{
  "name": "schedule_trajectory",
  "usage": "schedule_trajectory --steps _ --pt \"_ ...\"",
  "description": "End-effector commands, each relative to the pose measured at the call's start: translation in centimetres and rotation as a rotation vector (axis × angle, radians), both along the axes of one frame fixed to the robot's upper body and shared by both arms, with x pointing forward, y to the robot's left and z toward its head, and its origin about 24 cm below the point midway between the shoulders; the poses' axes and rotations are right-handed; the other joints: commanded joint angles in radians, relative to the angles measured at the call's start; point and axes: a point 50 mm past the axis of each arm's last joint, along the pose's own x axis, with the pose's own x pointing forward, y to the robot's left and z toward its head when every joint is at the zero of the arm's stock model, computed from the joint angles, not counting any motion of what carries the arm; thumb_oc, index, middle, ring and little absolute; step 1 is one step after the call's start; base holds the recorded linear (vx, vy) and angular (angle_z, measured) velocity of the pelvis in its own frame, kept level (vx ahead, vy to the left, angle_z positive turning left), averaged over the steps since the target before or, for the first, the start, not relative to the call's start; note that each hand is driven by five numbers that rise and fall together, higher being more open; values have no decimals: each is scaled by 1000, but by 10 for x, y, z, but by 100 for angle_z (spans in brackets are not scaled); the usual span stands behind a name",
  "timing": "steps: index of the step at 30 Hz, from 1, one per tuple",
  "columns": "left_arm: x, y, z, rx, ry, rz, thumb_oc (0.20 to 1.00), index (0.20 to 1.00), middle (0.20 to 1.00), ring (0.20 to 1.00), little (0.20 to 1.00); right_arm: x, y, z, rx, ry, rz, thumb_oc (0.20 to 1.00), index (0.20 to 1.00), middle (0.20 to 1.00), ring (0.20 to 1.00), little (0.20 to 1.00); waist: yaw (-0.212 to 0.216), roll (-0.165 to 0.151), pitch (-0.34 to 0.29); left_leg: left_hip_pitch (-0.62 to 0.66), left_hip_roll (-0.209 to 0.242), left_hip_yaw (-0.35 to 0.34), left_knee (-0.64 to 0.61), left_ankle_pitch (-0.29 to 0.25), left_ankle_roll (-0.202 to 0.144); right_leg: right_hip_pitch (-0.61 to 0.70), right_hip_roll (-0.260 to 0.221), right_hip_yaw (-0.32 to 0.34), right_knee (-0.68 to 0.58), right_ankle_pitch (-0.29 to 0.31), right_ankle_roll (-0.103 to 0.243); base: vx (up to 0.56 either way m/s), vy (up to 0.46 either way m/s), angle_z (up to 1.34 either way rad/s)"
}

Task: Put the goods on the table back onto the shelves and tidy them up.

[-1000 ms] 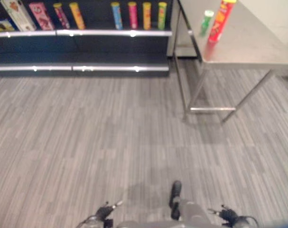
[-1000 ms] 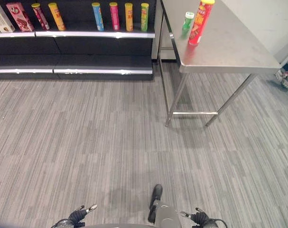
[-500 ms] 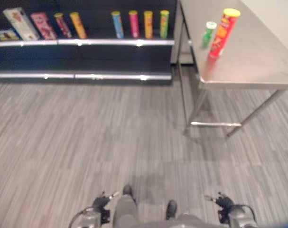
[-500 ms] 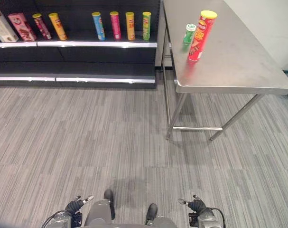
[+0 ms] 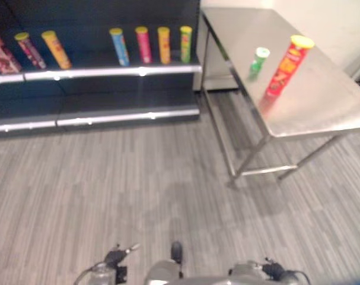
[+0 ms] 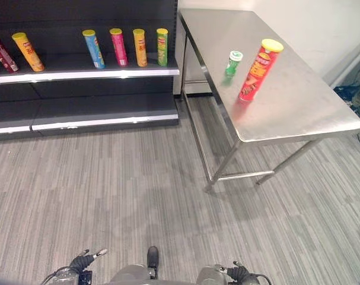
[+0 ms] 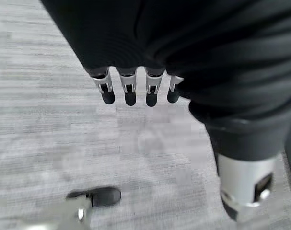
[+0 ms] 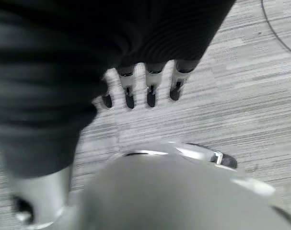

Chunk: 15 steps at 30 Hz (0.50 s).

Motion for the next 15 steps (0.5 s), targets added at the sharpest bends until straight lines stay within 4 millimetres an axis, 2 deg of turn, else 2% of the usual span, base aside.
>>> schedule_trajectory --steps 1,2,3,5,6,7,8,10,13,14,15 --pt "2 6 3 7 -32 18 1000 1000 1000 1000 1000 14 -11 7 -50 -46 60 1000 1000 1000 1000 1000 -15 16 4 -23 22 -55 14 -31 -105 -13 71 -63 -170 118 -38 295 34 5" --pt "5 1 3 1 -38 -1 1000 1000 1000 1000 1000 14 -15 8 -63 -42 52 1000 1000 1000 1000 1000 -25 3 7 -1 3 -58 9 -48 -117 -38 85 -110 -400 108 -42 203 4 7" --pt "5 1 3 1 -37 -1 1000 1000 1000 1000 1000 14 -15 8 -63 -42 52 1000 1000 1000 1000 1000 -27 7 9 3 6 -61 9 -50 -119 -28 90 -114 -409 110 -43 314 -8 -5" --pt "10 0 3 1 -46 -8 1000 1000 1000 1000 1000 13 -18 8 -74 -35 43 1000 1000 1000 1000 1000 -37 -14 10 34 -8 -58 1 -72 -137 -38 90 -178 -620 158 -12 260 -9 -3" --pt "12 -3 3 -3 -46 -14 1000 1000 1000 1000 1000 11 -20 8 -79 -25 45 1000 1000 1000 1000 1000 -40 -14 14 53 -3 -49 1 -86 -143 -18 93 -222 -678 179 2 395 16 2" --pt "12 -7 2 -18 -48 -20 1000 1000 1000 1000 1000 5 -20 6 -84 -8 51 1000 1000 1000 1000 1000 -30 -18 4 76 2 -34 1 -115 -156 13 100 -278 -705 166 11 241 13 -6" --pt "12 -7 2 -18 -49 -22 1000 1000 1000 1000 1000 5 -20 6 -84 -9 50 1000 1000 1000 1000 1000 -32 -24 8 71 -6 -30 1 -102 -152 12 91 -290 -709 178 2 262 17 -21" --pt "15 -15 1 -35 -58 -48 1000 1000 1000 1000 1000 -4 -27 5 -96 17 20 1000 1000 1000 1000 1000 -37 -35 -16 94 -8 -25 12 -140 -163 44 94 -304 -738 191 -8 252 1 -5" --pt "16 -16 0 -37 -56 -56 1000 1000 1000 1000 1000 -8 -28 5 -96 25 3 1000 1000 1000 1000 1000 -42 -36 -23 89 -1 -20 44 -159 -172 52 94 -311 -741 188 -12 197 -34 35" --pt "18 -17 1 -38 -63 -62 1000 1000 1000 1000 1000 -10 -30 5 -92 24 -9 1000 1000 1000 1000 1000 -46 -40 -27 72 16 -6 153 -190 -196 74 97 -326 -738 168 -25 179 -65 31" --pt "20 -17 2 -37 -71 -67 1000 1000 1000 1000 1000 -9 -30 5 -93 23 -8 1000 1000 1000 1000 1000 -46 -41 -23 42 25 2 242 -190 -214 85 102 -327 -738 156 -36 222 -102 23"
